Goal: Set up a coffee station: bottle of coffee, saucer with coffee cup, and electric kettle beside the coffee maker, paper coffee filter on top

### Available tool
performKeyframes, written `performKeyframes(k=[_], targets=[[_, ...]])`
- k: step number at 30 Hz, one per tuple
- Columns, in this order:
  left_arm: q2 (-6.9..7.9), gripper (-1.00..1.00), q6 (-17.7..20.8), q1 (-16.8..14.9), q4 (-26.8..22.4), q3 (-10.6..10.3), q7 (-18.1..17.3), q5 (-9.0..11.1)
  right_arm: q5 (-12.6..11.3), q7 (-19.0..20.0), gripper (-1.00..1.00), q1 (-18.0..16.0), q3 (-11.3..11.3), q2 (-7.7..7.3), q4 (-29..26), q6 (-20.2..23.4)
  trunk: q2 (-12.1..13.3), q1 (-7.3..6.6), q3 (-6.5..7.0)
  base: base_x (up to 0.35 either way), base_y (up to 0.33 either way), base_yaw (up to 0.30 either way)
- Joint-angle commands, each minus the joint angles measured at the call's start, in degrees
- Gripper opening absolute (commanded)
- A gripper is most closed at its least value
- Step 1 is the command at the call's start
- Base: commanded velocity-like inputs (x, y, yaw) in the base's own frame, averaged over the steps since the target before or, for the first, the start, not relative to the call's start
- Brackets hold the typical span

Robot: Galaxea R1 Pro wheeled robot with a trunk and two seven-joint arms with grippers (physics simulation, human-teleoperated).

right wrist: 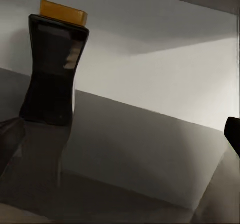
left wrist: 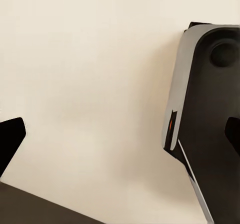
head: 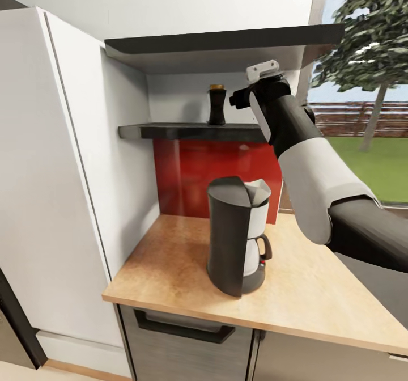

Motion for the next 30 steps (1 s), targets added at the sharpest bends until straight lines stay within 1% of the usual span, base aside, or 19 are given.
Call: performKeyframes(k=[1,4,7,12,17,22,23,25,27,28,30], targets=[[0.00,1.00,-0.06,0.05,-0.09,-0.07,-0.02,0.49,0.14,-0.86,1.00,-0.02,0.14,0.01,0.35,-0.03,-0.03,0.04,-0.01,0.163,0.227,0.000],[0.27,1.00,-0.08,0.05,-0.05,-0.19,0.01,0.46,-0.02,-3.96,1.00,-0.02,0.06,0.01,2.13,-2.35,-0.03,0.04,-0.01,0.087,0.118,0.000],[0.58,1.00,-0.09,0.14,-0.02,-0.23,0.02,0.45,-0.49,-5.27,1.00,-0.02,0.03,0.01,3.09,-4.53,-0.03,0.04,-0.01,0.032,0.043,0.000],[0.81,1.00,-0.09,0.28,0.07,-0.24,0.03,0.47,-1.01,-5.90,1.00,-0.02,0.02,0.01,3.34,-5.66,-0.03,0.04,-0.01,0.008,0.010,0.000],[0.84,1.00,0.03,0.23,0.08,-0.20,0.03,0.47,-1.05,-6.04,1.00,-0.02,-0.02,0.01,3.04,-5.86,-0.03,0.04,-0.01,0.000,0.214,0.000],[0.84,1.00,0.02,0.22,0.08,-0.22,0.03,0.46,-1.09,-6.29,1.00,-0.02,-0.06,0.01,2.98,-5.88,-0.03,0.04,-0.01,0.000,0.059,0.000],[0.82,1.00,0.01,0.22,0.08,-0.20,0.03,0.49,-1.43,-6.35,1.00,-0.02,-0.09,0.01,3.07,-5.88,-0.03,0.04,-0.01,0.000,0.010,0.000],[0.81,1.00,0.00,0.22,0.08,-0.18,0.03,0.50,-2.74,-6.39,1.00,-0.02,-0.14,0.01,3.17,-5.88,-0.03,0.04,-0.01,0.000,0.053,0.000],[0.81,1.00,0.00,0.22,0.07,-0.17,0.03,0.48,-6.19,-6.42,1.00,-0.02,-0.21,0.01,3.32,-5.83,-0.03,0.04,-0.01,0.000,0.168,0.000],[0.81,1.00,0.00,0.22,0.08,-0.16,0.03,0.46,-9.04,-6.59,1.00,-0.02,-0.23,0.01,3.41,-5.82,-0.03,0.04,-0.01,0.000,0.249,0.000],[0.81,1.00,0.00,0.22,0.06,-0.16,0.03,0.45,-11.38,-8.07,1.00,-0.02,-0.19,0.01,3.58,-5.82,-0.03,0.04,-0.01,0.000,0.275,0.000]])
